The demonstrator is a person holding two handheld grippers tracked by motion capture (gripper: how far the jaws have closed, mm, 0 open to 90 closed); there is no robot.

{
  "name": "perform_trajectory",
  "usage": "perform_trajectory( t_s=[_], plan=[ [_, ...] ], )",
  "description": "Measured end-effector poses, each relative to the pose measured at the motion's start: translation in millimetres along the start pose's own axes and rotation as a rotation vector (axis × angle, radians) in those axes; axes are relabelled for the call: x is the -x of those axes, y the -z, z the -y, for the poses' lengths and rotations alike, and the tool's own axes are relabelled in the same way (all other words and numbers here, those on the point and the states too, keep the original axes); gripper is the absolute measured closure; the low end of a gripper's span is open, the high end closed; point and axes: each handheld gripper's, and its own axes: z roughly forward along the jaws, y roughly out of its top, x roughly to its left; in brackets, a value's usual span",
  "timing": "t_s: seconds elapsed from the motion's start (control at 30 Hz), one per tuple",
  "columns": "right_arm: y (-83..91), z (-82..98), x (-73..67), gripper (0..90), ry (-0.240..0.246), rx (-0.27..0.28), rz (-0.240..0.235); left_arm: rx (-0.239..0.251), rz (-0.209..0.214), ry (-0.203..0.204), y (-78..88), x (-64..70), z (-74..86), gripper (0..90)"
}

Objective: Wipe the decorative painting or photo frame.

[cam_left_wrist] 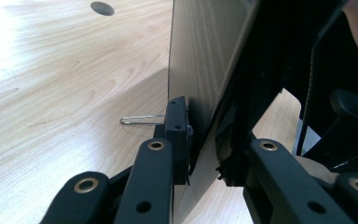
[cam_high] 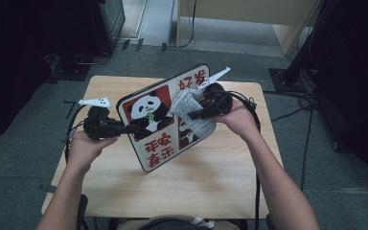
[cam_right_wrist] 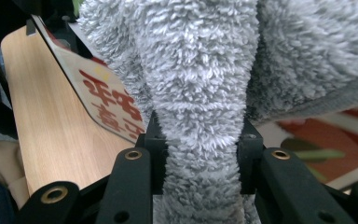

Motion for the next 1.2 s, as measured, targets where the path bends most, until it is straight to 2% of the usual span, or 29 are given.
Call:
perform_trajectory(
  t_s=[0.73, 0.9, 1.2],
  plan=[
    [23.9, -60.0, -20.5, 66.4, 0.078, 0.056, 0.024, 0.001, 0.006, -0.001, 0.3, -1.5, 0.3, 77.6],
    [17.8, -64.6, -20.4, 66.3, 0.076, 0.049, 0.020, 0.003, 0.009, 0.000, 0.3, -1.9, 0.5, 77.5],
    [9.3, -61.3, -18.7, 66.3, 0.071, 0.040, 0.011, 0.002, 0.010, -0.001, 0.4, -1.8, 0.6, 77.4]
  ],
)
